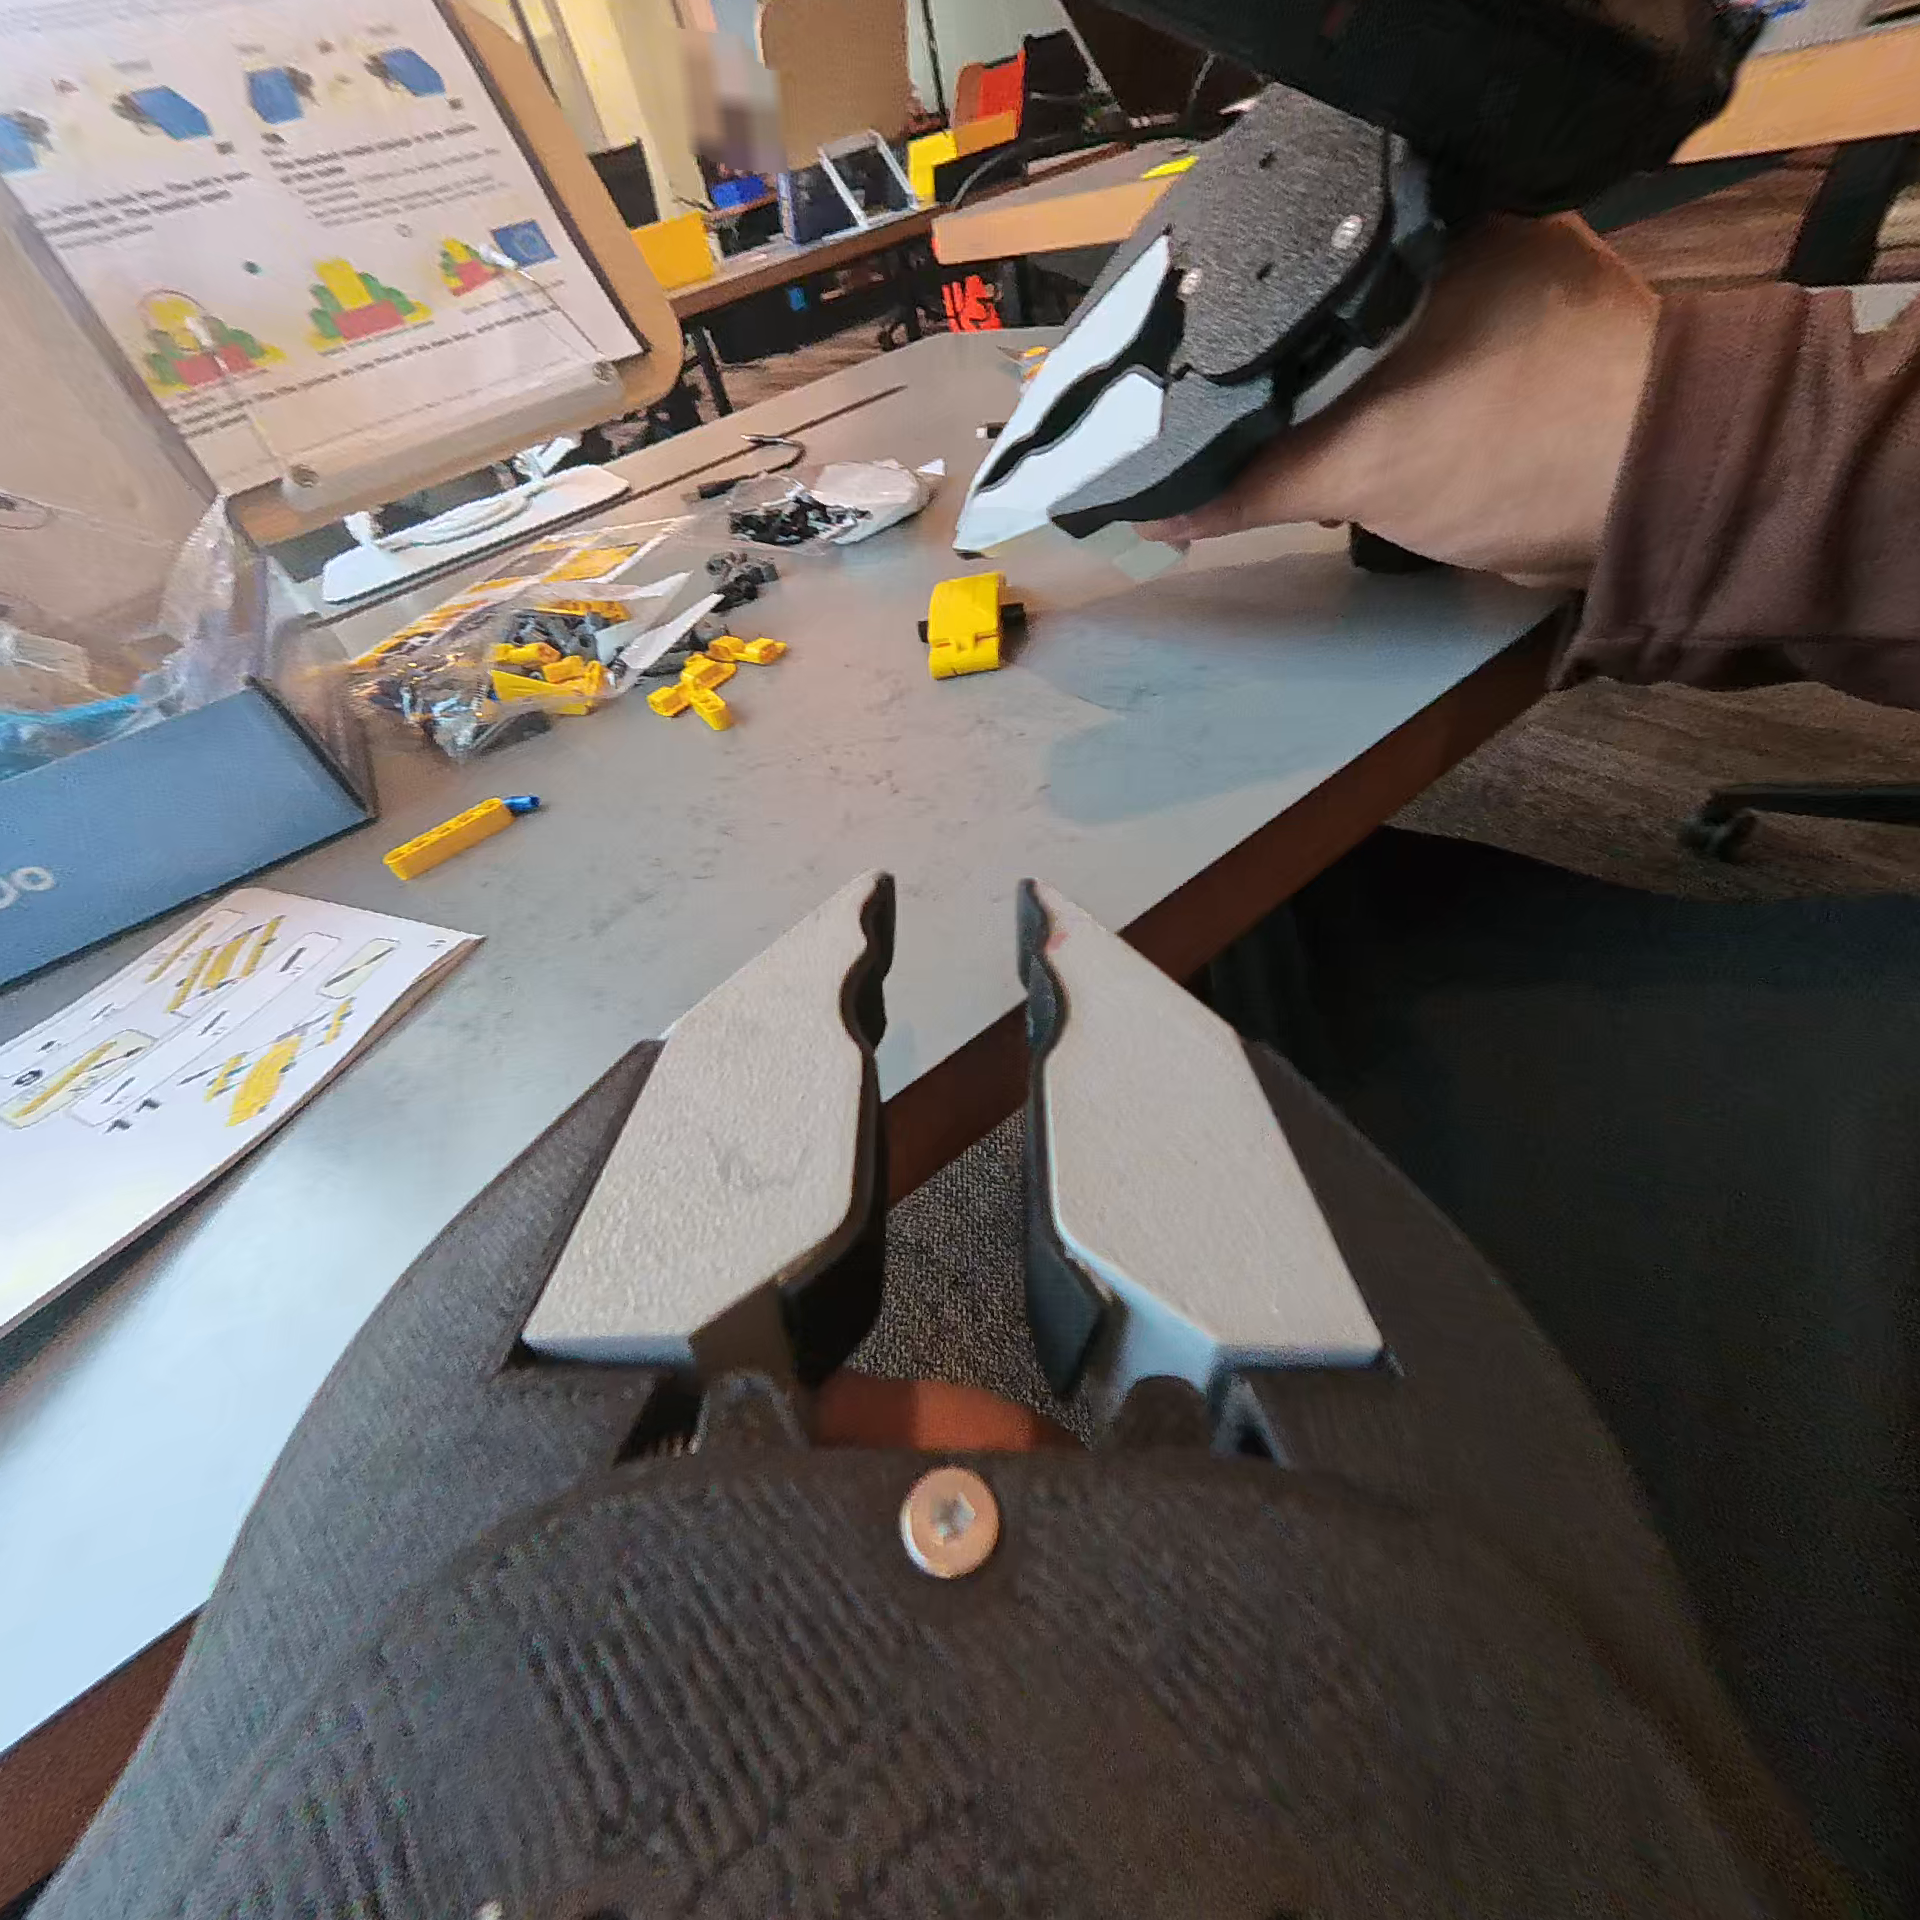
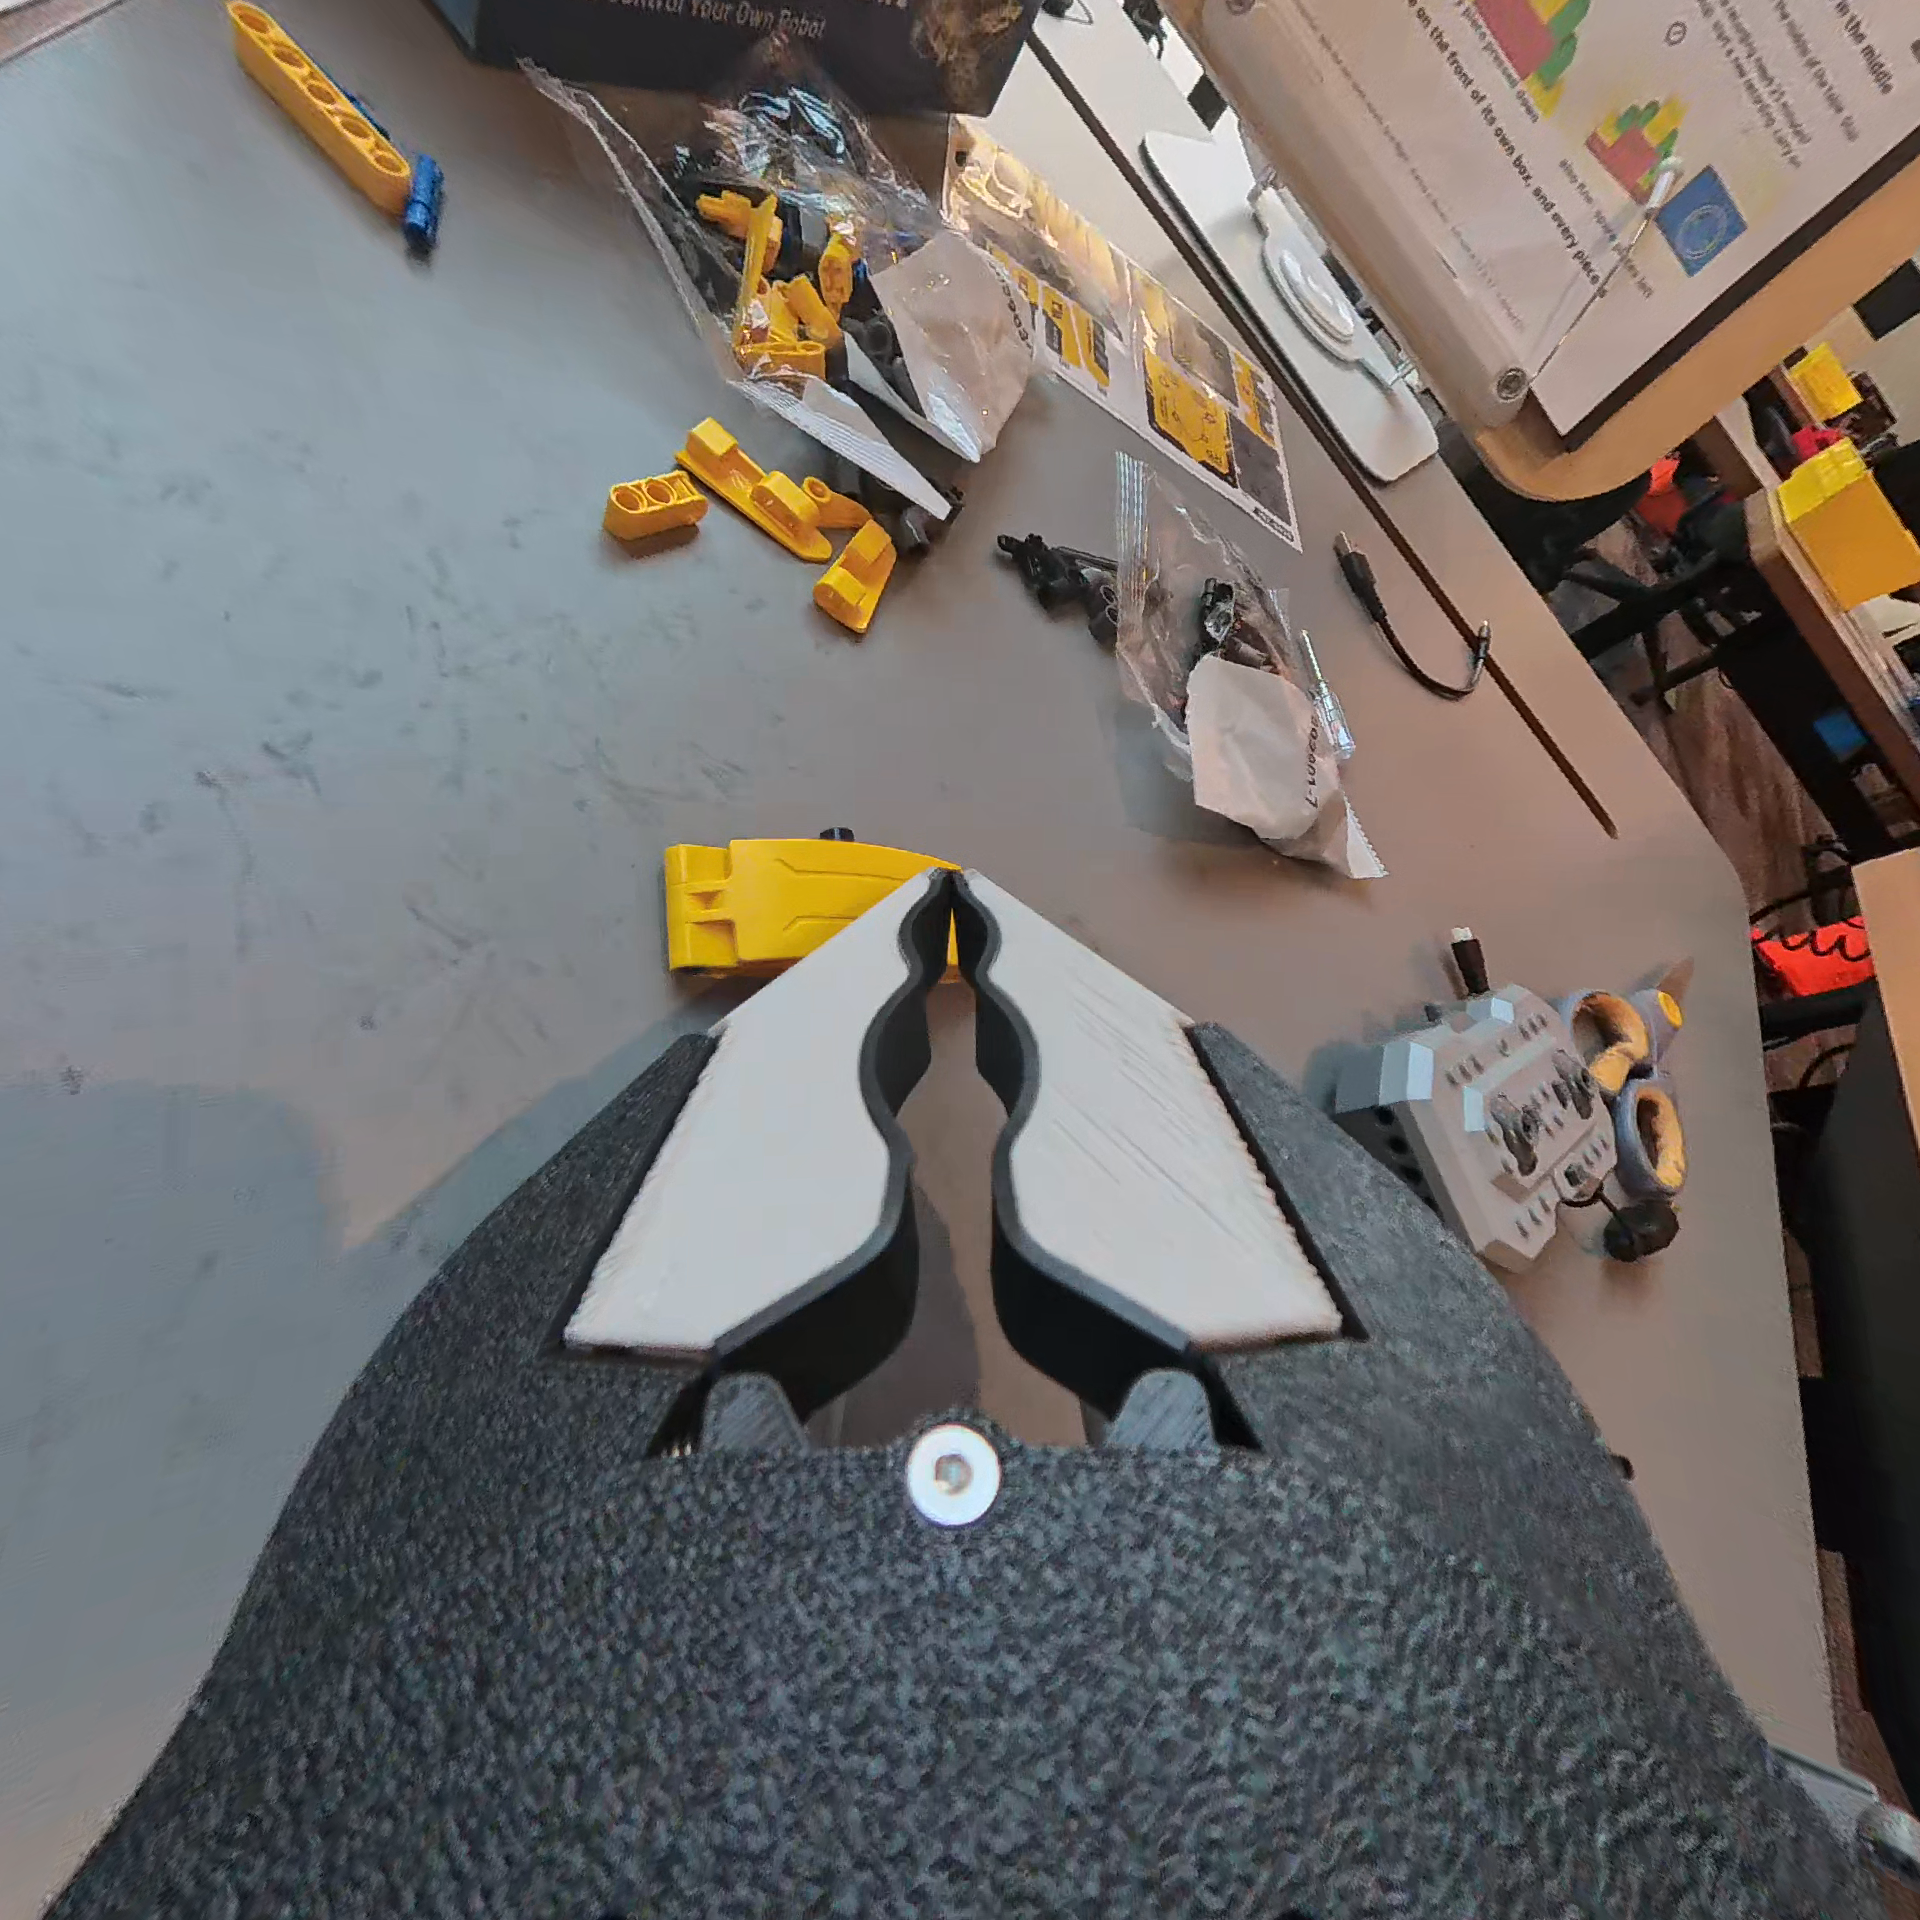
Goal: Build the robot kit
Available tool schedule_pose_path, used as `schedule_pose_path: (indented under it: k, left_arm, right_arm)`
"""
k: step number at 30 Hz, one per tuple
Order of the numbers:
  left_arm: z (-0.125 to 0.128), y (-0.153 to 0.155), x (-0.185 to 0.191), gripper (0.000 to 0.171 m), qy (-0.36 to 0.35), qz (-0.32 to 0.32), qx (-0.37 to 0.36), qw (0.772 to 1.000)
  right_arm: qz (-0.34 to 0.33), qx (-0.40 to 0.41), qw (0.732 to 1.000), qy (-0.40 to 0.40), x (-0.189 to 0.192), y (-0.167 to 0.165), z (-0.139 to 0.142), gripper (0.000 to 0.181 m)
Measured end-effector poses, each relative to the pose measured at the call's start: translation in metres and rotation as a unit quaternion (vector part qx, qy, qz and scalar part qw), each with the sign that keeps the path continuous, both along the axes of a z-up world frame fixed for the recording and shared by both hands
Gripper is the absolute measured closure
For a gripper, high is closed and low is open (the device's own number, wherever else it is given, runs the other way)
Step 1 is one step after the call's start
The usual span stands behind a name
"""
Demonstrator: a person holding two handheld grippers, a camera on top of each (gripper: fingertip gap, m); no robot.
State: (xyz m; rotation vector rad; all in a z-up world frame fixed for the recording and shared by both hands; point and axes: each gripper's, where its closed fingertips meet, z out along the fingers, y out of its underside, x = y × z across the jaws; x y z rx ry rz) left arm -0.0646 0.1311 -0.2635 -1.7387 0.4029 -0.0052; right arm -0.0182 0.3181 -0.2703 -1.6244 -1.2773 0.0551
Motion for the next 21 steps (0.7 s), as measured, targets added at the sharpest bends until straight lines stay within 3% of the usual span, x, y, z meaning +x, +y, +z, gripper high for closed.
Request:
schedule_pose_path:
  k: [5, 11, 21]
  left_arm:
    - [-0.011, 0.001, 0.007, 0.148, 0.019, -0.021, -0.012, 1.000]
    - [-0.016, 0.002, 0.011, 0.150, 0.005, -0.031, -0.028, 0.999]
    - [-0.017, 0.001, 0.011, 0.149, -0.004, -0.035, -0.034, 0.999]
  right_arm:
    - [-0.002, 0.008, 1.000, 0.006, -0.002, 0.006, 0.002, 0.181]
    - [-0.029, -0.029, 0.992, 0.123, 0.010, 0.019, 0.026, 0.181]
    - [0.009, -0.155, 0.986, 0.059, 0.002, 0.007, -0.010, 0.171]
